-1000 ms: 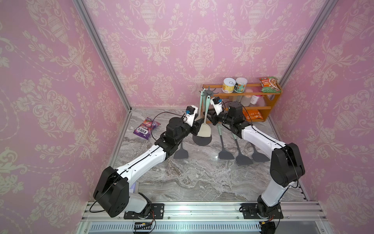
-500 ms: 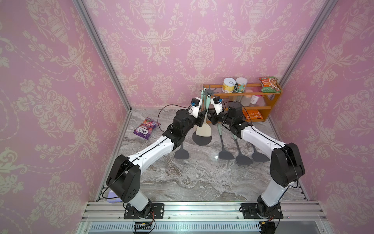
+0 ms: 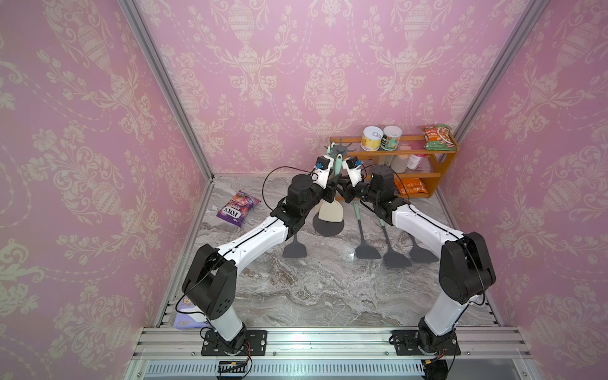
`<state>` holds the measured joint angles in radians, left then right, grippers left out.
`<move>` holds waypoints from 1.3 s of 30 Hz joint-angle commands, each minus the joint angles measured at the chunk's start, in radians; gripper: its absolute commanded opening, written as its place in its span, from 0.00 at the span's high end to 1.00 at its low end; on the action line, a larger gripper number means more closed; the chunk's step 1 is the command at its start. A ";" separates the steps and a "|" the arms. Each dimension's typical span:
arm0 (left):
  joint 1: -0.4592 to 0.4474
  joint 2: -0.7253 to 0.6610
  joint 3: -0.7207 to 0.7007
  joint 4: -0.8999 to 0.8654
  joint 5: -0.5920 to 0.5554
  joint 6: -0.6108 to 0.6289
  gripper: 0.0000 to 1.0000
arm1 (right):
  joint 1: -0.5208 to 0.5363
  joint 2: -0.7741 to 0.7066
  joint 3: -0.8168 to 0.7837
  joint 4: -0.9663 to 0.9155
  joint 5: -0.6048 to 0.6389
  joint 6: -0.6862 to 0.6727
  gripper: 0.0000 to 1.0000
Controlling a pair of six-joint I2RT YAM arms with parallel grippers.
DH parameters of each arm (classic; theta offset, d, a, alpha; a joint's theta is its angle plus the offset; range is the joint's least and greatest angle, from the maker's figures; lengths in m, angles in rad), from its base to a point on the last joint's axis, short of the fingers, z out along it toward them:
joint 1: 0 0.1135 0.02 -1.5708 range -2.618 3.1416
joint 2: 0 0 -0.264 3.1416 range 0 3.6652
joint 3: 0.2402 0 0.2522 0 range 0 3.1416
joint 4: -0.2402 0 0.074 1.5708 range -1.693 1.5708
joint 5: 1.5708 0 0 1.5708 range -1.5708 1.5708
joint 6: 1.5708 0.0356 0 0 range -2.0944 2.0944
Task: Take the spatula off the kitchen utensil rack
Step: Take off the spatula from the rack.
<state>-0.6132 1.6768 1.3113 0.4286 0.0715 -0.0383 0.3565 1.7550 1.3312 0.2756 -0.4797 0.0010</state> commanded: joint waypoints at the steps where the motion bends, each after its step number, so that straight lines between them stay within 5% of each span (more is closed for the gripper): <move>1: -0.010 0.017 0.037 0.008 -0.022 0.011 0.63 | 0.008 0.008 -0.021 -0.122 -0.021 0.081 1.00; 24: -0.010 -0.073 -0.001 0.010 0.007 0.029 1.00 | 0.007 0.018 0.005 -0.175 -0.003 0.062 1.00; 39: -0.013 -0.211 -0.051 -0.079 0.009 -0.016 1.00 | 0.007 0.032 0.022 -0.201 0.023 0.059 1.00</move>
<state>-0.6186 1.5417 1.2667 0.2958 0.0731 -0.0380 0.3565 1.7569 1.3582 0.2256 -0.4629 -0.0032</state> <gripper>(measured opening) 0.171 0.247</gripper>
